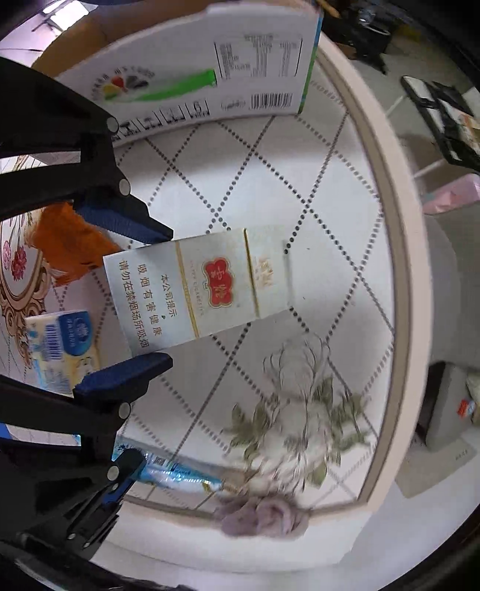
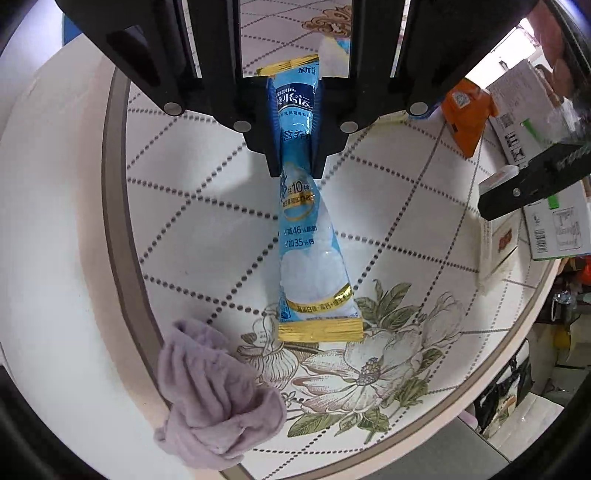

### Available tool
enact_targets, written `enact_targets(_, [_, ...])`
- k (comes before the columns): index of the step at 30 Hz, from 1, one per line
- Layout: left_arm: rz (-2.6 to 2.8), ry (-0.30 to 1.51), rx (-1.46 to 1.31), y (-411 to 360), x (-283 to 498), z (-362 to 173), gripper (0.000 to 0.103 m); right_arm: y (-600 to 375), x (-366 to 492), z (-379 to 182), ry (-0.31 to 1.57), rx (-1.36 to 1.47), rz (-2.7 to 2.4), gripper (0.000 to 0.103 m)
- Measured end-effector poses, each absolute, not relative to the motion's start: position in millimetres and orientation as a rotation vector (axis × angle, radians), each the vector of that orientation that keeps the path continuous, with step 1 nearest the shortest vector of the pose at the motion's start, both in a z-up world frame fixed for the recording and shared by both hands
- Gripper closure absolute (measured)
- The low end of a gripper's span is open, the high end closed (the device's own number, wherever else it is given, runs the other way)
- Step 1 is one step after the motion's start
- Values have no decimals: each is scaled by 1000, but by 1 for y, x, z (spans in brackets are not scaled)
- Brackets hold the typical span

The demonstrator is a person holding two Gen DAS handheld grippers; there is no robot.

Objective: Organize snacks
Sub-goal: 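Grasp the white cigarette pack with the left gripper while the right grasps the blue tube, then lower the cigarette pack and blue tube into the box, open both grippers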

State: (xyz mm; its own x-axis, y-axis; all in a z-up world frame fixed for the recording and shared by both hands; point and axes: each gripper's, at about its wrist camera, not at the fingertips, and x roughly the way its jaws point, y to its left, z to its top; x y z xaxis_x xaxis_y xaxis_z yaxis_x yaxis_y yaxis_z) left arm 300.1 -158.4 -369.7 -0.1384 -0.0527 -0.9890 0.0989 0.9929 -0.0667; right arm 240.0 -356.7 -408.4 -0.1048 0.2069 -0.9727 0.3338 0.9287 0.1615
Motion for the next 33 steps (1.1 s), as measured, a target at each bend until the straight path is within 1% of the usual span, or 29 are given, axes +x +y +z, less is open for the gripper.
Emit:
enact_targets(3, [-168, 1658, 27, -155, 286, -342, 47, -351, 232, -391, 1658, 414, -97, 88])
enact_targets(4, [-184, 1644, 30, -153, 281, -334, 68, -349, 230, -384, 1648, 408, -94, 88])
enact_targets(5, [-193, 1642, 35, -150, 276, -328, 86, -351, 230, -375, 1635, 402, -92, 88])
enact_targets(7, [-215, 1649, 31, -151, 275, -319, 85, -345, 233, -361, 1616, 379, -92, 88])
enact_targets(8, [-215, 1653, 57, -150, 276, -319, 83, -344, 233, -356, 1611, 373, -100, 88])
enact_targets(9, [-215, 1663, 68, -150, 287, -322, 83, -343, 233, -354, 1610, 363, -103, 88])
enact_targets(12, [-218, 1728, 35, -147, 295, -349, 79, -339, 232, -350, 1611, 350, -106, 88])
enact_targets(15, [-263, 1761, -20, -144, 297, -361, 71, -338, 229, -349, 1611, 357, -101, 88])
enact_targets(17, [-319, 1774, -12, -151, 296, -368, 62, -343, 231, -359, 1614, 368, -97, 88])
enact_targets(19, [-372, 1771, 83, -166, 291, -373, 59, -344, 229, -363, 1618, 371, -96, 88])
enact_targets(22, [-459, 1740, 329, -192, 278, -383, 58, -349, 224, -369, 1627, 374, -101, 88])
enact_targets(24, [-499, 1736, 449, -205, 271, -391, 53, -353, 221, -370, 1627, 374, -113, 88])
enact_targets(26, [-516, 1742, 514, -214, 267, -400, 51, -361, 217, -374, 1631, 388, -127, 88])
enact_targets(27, [-514, 1743, 533, -217, 267, -403, 46, -365, 216, -375, 1633, 397, -133, 88])
enact_targets(28, [-515, 1728, 550, -220, 267, -403, 38, -367, 215, -377, 1636, 402, -138, 88])
enact_targets(33, [-518, 1774, 598, -229, 266, -419, 37, -379, 209, -382, 1643, 429, -155, 88])
